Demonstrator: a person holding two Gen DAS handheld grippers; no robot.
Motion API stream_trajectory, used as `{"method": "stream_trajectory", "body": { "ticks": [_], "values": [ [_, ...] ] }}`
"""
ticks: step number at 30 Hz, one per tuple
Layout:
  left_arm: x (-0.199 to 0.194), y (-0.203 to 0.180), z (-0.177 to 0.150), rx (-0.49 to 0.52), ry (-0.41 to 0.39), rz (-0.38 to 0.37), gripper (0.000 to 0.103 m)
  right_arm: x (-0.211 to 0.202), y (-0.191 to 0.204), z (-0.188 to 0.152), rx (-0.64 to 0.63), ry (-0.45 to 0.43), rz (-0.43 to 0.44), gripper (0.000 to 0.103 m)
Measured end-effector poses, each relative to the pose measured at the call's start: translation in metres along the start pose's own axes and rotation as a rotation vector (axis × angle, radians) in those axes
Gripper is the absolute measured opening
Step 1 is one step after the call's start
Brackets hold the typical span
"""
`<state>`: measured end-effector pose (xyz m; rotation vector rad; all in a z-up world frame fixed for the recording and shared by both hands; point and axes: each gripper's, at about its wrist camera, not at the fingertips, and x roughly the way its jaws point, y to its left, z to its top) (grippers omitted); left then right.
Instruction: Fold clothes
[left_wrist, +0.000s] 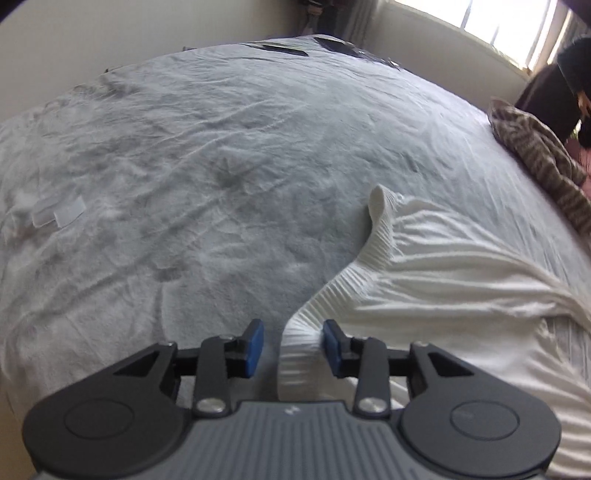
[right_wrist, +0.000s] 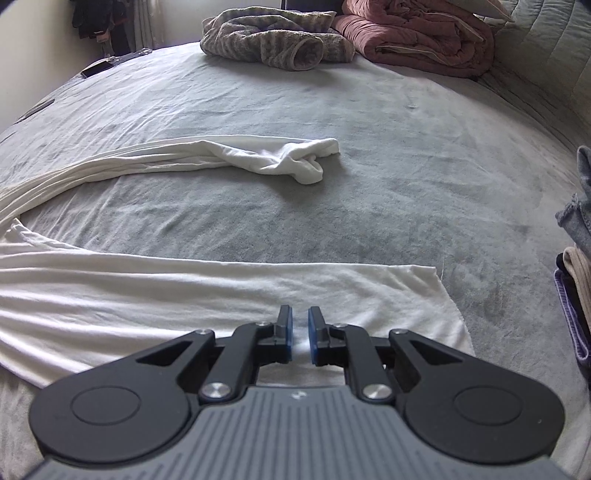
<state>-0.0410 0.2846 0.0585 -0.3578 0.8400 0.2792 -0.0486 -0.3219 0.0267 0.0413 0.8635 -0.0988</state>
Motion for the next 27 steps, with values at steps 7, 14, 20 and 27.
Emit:
{"method": "stream_trajectory", "body": {
  "ticks": [7, 14, 20, 27],
  "values": [
    [0.004, -0.011, 0.017, -0.014, -0.037, 0.014, 0.041, 0.005, 0.006, 0.008, 0.002, 0.0, 0.011, 0.014],
    [0.016, -0.047, 0.029, 0.064, -0.066, -0.009, 0.041, 0.013, 0.013, 0.018, -0.027, 0.004, 0.004, 0.034],
    [0.029, -0.065, 0.046, 0.063, -0.094, -0.004, 0.041, 0.021, 0.01, 0.033, -0.001, 0.001, 0.034, 0.034],
    [0.055, -0.098, 0.056, 0.116, -0.093, -0.011, 0.042, 0.039, -0.007, 0.054, 0.085, 0.027, 0.05, 0.034]
  ]
}}
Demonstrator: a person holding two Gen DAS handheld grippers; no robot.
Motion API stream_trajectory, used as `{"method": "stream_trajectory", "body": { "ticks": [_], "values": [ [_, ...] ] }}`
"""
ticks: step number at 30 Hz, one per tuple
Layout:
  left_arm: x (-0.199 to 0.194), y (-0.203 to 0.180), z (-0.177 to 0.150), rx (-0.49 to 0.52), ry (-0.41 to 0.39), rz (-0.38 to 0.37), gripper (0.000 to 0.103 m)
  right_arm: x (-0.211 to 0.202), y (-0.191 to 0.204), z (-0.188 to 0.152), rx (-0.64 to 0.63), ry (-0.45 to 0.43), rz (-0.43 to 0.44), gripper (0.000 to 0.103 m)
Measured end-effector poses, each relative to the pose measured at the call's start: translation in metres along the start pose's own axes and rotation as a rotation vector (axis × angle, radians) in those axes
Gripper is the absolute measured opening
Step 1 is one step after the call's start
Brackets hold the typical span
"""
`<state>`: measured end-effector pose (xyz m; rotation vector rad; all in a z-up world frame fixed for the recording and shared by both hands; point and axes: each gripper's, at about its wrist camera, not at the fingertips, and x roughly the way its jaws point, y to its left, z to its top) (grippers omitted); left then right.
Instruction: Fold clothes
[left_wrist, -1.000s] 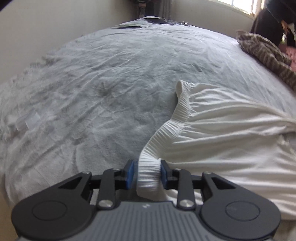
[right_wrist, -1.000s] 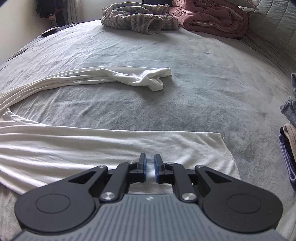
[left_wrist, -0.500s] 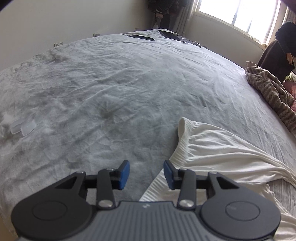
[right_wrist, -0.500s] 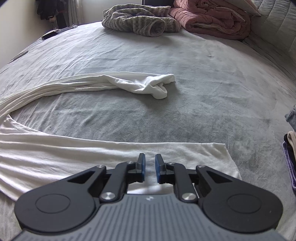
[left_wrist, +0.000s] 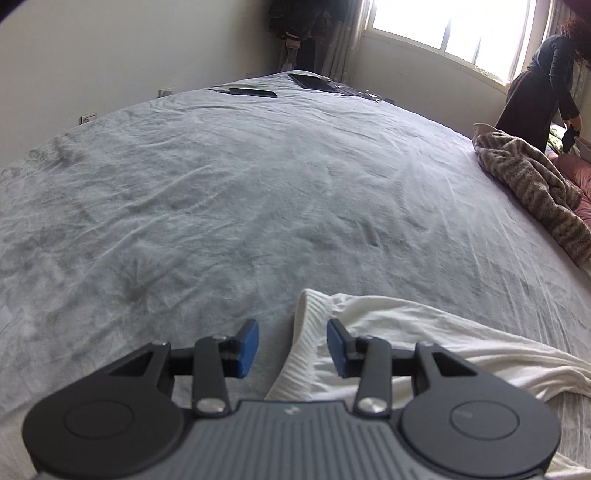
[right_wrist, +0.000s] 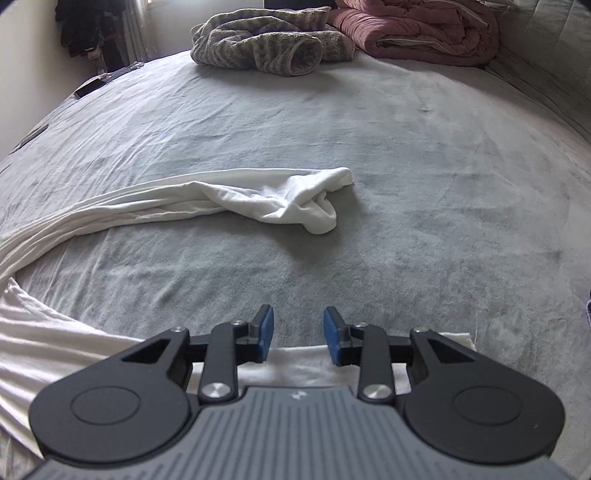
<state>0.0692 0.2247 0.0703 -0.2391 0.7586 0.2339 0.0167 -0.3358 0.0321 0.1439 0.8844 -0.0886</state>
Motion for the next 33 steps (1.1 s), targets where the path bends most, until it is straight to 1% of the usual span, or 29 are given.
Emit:
{"method": "stream_trajectory", "body": {
  "ticks": [2, 4, 5, 7, 9, 10, 13, 17, 18, 19, 20, 21, 23, 24, 26, 27, 28, 29, 30, 31, 33],
  "values": [
    [0.009, -0.012, -0.001, 0.039, 0.012, 0.001, 0.042, 0.005, -0.005, 0.006, 0.024, 0.006, 0.002, 0.034],
    [0.018, -0.022, -0.001, 0.085, 0.011, 0.027, 0.042, 0.01, -0.011, 0.012, 0.045, 0.011, 0.003, 0.034],
    [0.021, -0.024, 0.0, 0.093, 0.012, 0.038, 0.042, 0.012, -0.014, 0.015, 0.046, 0.005, 0.0, 0.034],
    [0.028, -0.026, 0.003, 0.101, 0.016, 0.059, 0.044, 0.013, -0.02, 0.022, 0.046, -0.012, -0.007, 0.034],
    [0.032, -0.027, 0.007, 0.09, 0.019, 0.05, 0.048, 0.016, -0.028, 0.029, 0.056, -0.033, -0.014, 0.035],
    [0.034, -0.027, 0.009, 0.084, 0.02, 0.045, 0.048, 0.018, -0.033, 0.033, 0.073, -0.041, -0.016, 0.036],
    [0.041, -0.032, 0.009, 0.079, 0.034, 0.043, 0.048, 0.028, -0.047, 0.045, 0.116, -0.054, -0.016, 0.036],
    [0.047, -0.038, 0.007, 0.101, 0.039, 0.053, 0.046, 0.043, -0.055, 0.059, 0.123, -0.081, -0.008, 0.036],
    [0.047, -0.038, 0.006, 0.109, 0.038, 0.055, 0.04, 0.047, -0.057, 0.062, 0.128, -0.088, -0.001, 0.036],
    [0.048, -0.039, 0.005, 0.119, 0.035, 0.059, 0.036, 0.05, -0.059, 0.065, 0.136, -0.096, 0.009, 0.036],
    [0.049, -0.041, 0.003, 0.134, 0.03, 0.064, 0.029, 0.053, -0.061, 0.068, 0.144, -0.101, 0.018, 0.036],
    [0.049, -0.042, 0.002, 0.149, 0.024, 0.072, 0.02, 0.057, -0.062, 0.069, 0.149, -0.101, 0.031, 0.036],
    [0.049, -0.043, 0.002, 0.15, 0.018, 0.073, 0.007, 0.066, -0.06, 0.07, 0.137, -0.097, 0.052, 0.036],
    [0.049, -0.043, 0.003, 0.148, 0.016, 0.072, 0.004, 0.069, -0.057, 0.071, 0.124, -0.097, 0.058, 0.036],
    [0.048, -0.043, 0.004, 0.144, 0.012, 0.07, 0.003, 0.071, -0.053, 0.073, 0.089, -0.113, 0.064, 0.036],
    [0.048, -0.043, 0.005, 0.142, 0.01, 0.069, 0.003, 0.072, -0.051, 0.074, 0.071, -0.122, 0.067, 0.035],
    [0.048, -0.043, 0.005, 0.136, 0.005, 0.067, 0.003, 0.072, -0.049, 0.074, 0.059, -0.131, 0.078, 0.03],
    [0.047, -0.042, 0.006, 0.13, -0.001, 0.066, 0.003, 0.072, -0.048, 0.075, 0.053, -0.137, 0.093, 0.027],
    [0.047, -0.042, 0.007, 0.124, -0.007, 0.066, 0.003, 0.072, -0.047, 0.075, 0.045, -0.141, 0.106, 0.022],
    [0.046, -0.042, 0.007, 0.121, -0.015, 0.069, 0.003, 0.071, -0.045, 0.076, 0.037, -0.145, 0.118, 0.012],
    [0.044, -0.043, 0.008, 0.118, -0.031, 0.077, 0.003, 0.07, -0.042, 0.076, 0.022, -0.152, 0.126, 0.002]
  ]
}}
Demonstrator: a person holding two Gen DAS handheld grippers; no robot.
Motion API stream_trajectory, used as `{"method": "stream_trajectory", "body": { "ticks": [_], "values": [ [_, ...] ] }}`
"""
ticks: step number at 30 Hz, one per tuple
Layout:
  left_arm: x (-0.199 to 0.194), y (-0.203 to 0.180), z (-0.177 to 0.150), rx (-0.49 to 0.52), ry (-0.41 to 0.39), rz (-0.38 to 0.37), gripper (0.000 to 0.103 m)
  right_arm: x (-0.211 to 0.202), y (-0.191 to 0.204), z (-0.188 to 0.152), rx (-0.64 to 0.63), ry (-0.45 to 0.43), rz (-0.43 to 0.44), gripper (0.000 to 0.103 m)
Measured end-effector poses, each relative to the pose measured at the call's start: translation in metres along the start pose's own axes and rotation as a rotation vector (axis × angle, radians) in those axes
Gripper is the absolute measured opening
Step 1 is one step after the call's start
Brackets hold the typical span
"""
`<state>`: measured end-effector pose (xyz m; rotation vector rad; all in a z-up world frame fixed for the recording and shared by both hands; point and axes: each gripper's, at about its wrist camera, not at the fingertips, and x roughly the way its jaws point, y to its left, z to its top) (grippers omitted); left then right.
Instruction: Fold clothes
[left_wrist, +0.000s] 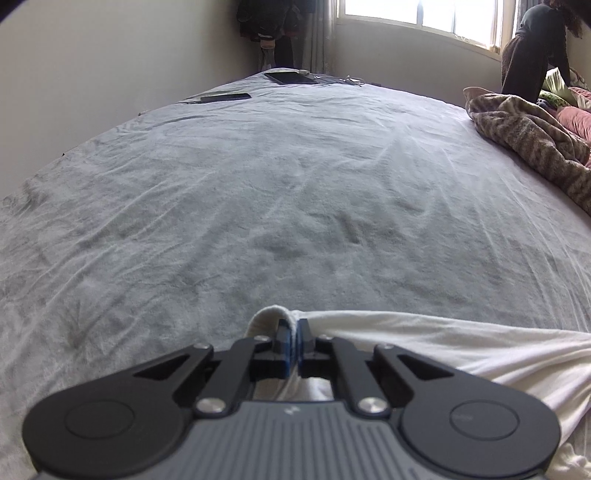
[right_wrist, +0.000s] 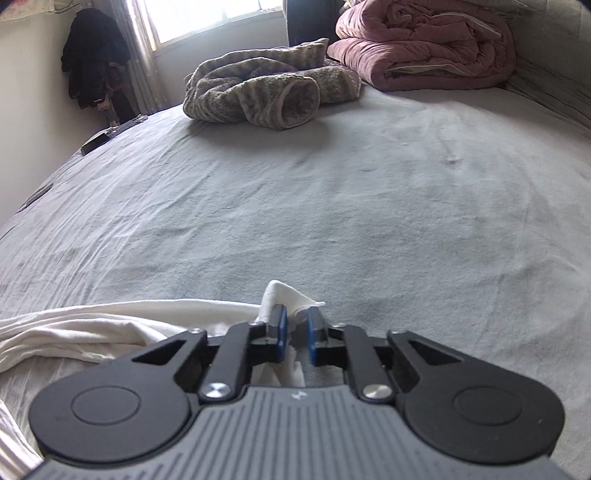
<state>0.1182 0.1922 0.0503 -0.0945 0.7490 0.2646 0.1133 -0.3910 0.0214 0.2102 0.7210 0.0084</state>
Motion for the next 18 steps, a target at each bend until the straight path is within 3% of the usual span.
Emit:
{"method": "stream_trajectory", "body": {
  "ticks": [8, 12, 13, 18],
  "values": [
    [-0.003, 0.001, 0.003, -0.024, -0.025, 0.014, 0.003, -0.03, 0.004, 0.011, 0.015, -0.1, 0.008, 0.0],
    [-0.002, 0.0, 0.002, -0.018, -0.02, 0.025, 0.003, -0.023, 0.001, 0.01, 0.02, -0.07, -0.017, 0.004],
    [-0.002, 0.0, 0.001, -0.019, -0.021, 0.027, 0.003, -0.018, -0.002, 0.008, 0.039, -0.056, -0.029, 0.015],
    [-0.002, 0.002, 0.003, -0.038, -0.023, 0.044, 0.003, -0.001, -0.023, -0.002, 0.167, 0.006, -0.028, 0.02]
  ]
}}
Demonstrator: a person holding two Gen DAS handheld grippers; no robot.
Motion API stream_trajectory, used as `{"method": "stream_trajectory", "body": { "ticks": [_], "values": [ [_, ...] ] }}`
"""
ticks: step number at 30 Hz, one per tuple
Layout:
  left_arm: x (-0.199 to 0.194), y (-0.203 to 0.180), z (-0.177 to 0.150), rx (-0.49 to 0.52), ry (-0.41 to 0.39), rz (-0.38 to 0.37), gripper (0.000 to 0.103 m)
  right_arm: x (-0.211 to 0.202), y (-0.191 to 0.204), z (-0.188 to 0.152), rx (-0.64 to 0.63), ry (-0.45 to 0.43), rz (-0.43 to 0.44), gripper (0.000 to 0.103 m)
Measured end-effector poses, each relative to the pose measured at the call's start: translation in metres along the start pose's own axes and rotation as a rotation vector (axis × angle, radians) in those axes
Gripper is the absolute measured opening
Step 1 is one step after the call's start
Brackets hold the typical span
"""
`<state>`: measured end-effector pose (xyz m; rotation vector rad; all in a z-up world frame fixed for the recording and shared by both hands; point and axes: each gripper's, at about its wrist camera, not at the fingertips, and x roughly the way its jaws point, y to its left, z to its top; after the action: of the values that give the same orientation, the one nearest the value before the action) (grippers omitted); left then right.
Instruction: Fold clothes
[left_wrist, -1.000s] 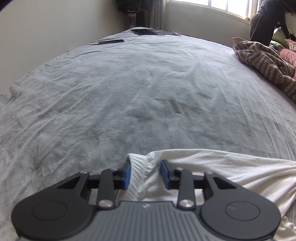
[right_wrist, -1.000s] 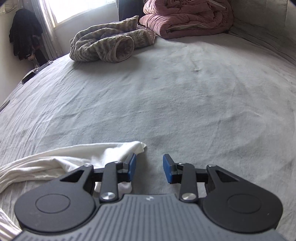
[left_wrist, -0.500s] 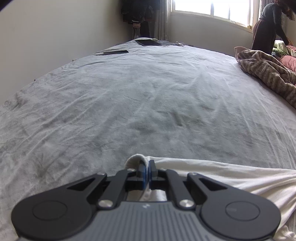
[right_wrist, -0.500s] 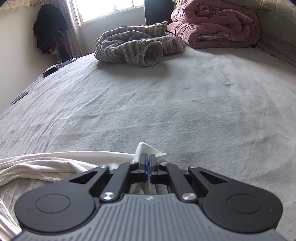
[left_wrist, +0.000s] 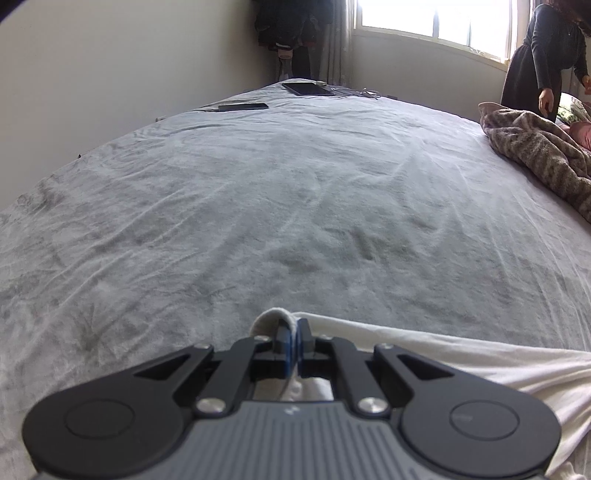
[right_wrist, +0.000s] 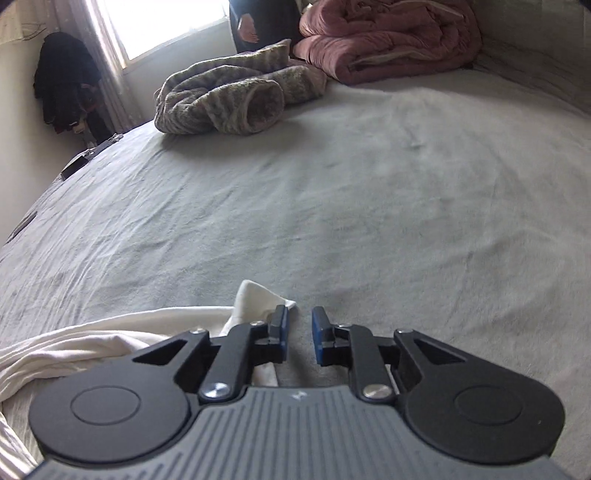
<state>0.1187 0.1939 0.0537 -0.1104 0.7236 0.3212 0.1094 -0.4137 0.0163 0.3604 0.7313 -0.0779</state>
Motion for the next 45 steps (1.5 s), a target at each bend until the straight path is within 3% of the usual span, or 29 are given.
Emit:
{"method": "stream_trajectory", "body": {
  "ticks": [2, 3, 6, 9, 15, 20, 24, 30, 37, 40, 43, 45],
  "values": [
    [0.001, -0.002, 0.0, 0.0, 0.001, 0.005, 0.003, 0.0, -0.005, 0.0, 0.068, -0.004, 0.034, 0.035],
    [0.001, -0.002, 0.0, 0.001, 0.001, 0.007, 0.003, 0.0, -0.007, 0.001, 0.103, -0.008, 0.054, 0.049],
    [0.0, -0.004, 0.0, 0.004, -0.001, 0.009, 0.003, 0.001, -0.006, 0.001, 0.134, -0.011, 0.059, 0.051],
    [0.002, -0.006, -0.001, 0.01, 0.003, 0.014, 0.003, 0.006, 0.005, -0.003, 0.07, -0.015, 0.004, 0.046],
    [0.001, -0.007, -0.002, 0.012, 0.001, 0.022, 0.003, 0.007, 0.017, -0.005, 0.015, -0.022, 0.022, 0.001],
    [-0.001, -0.002, 0.001, -0.01, -0.013, 0.02, 0.003, -0.018, 0.025, 0.005, -0.038, -0.128, -0.023, 0.001],
    [-0.007, 0.0, 0.004, -0.016, -0.05, 0.014, 0.003, -0.053, 0.042, 0.016, -0.151, -0.241, -0.09, 0.001],
    [-0.01, 0.002, 0.007, -0.038, -0.059, 0.007, 0.003, -0.089, 0.045, 0.019, -0.23, -0.328, -0.187, 0.001],
    [-0.024, 0.016, 0.014, -0.111, -0.099, -0.002, 0.003, -0.121, 0.048, 0.019, -0.268, -0.439, -0.198, 0.001],
    [-0.033, 0.022, 0.017, -0.142, -0.118, -0.013, 0.003, -0.144, 0.051, 0.019, -0.274, -0.471, -0.146, 0.001],
    [-0.043, 0.028, 0.019, -0.161, -0.141, -0.024, 0.003, -0.167, 0.036, 0.026, -0.201, -0.456, 0.009, 0.001],
    [-0.048, 0.033, 0.019, -0.18, -0.152, -0.034, 0.003, -0.174, 0.024, 0.03, -0.16, -0.45, 0.059, 0.001]
  ]
}}
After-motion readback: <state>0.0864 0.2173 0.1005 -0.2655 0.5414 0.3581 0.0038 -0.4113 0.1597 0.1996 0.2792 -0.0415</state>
